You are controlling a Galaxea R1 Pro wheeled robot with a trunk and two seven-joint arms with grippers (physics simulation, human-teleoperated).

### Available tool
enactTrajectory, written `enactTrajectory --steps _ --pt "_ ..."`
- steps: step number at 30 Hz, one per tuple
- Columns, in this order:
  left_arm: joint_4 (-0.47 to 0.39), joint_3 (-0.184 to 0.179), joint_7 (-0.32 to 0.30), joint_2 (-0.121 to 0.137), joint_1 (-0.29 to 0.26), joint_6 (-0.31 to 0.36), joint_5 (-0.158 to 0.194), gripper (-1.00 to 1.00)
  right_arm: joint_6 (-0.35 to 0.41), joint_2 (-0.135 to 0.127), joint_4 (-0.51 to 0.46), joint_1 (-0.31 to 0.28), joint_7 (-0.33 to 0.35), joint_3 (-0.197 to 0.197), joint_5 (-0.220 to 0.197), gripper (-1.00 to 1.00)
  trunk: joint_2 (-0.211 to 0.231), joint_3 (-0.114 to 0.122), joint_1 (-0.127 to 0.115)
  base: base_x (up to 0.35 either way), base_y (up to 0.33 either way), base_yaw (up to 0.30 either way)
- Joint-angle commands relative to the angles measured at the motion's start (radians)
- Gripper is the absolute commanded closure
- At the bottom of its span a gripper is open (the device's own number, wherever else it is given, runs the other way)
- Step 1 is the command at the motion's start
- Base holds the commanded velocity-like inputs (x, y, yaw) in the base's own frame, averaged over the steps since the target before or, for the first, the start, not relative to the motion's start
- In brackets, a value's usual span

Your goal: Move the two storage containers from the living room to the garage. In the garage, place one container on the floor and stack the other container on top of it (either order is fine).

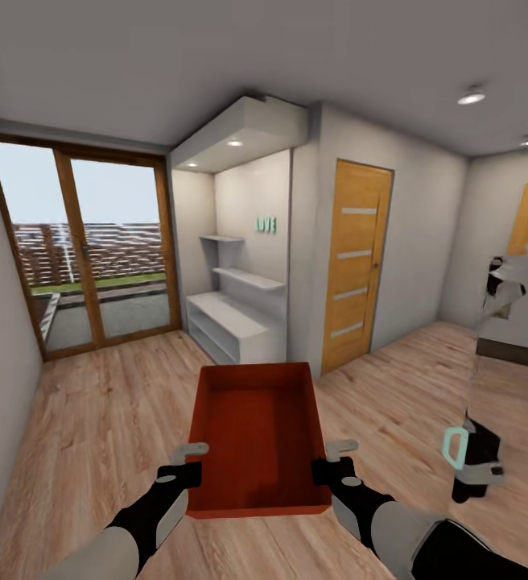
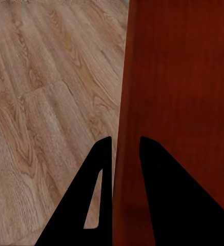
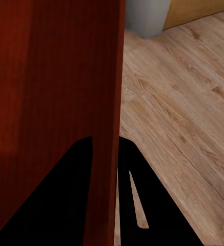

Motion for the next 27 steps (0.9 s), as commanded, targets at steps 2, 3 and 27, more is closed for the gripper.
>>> enactTrajectory --steps 2,3,27 --pt "-0.005 0.024 0.049 0.001 -0.001 -0.025 0.007 1.00 -0.003 0.001 0.002 0.000 0.048 -0.031 0.002 1.00 -0.001 0.000 0.001 0.321 0.000 0.000" --pt "-0.005 0.024 0.049 0.001 -0.001 -0.025 0.007 1.00 -0.003 0.001 0.002 0.000 0.048 -0.031 0.002 1.00 -0.001 0.000 0.001 0.321 0.000 0.000" --pt "-0.004 0.024 0.049 0.001 -0.001 -0.025 0.008 1.00 -0.003 0.002 0.002 0.000 0.048 -0.031 0.002 1.00 -0.001 0.000 0.001 0.321 0.000 -0.002"
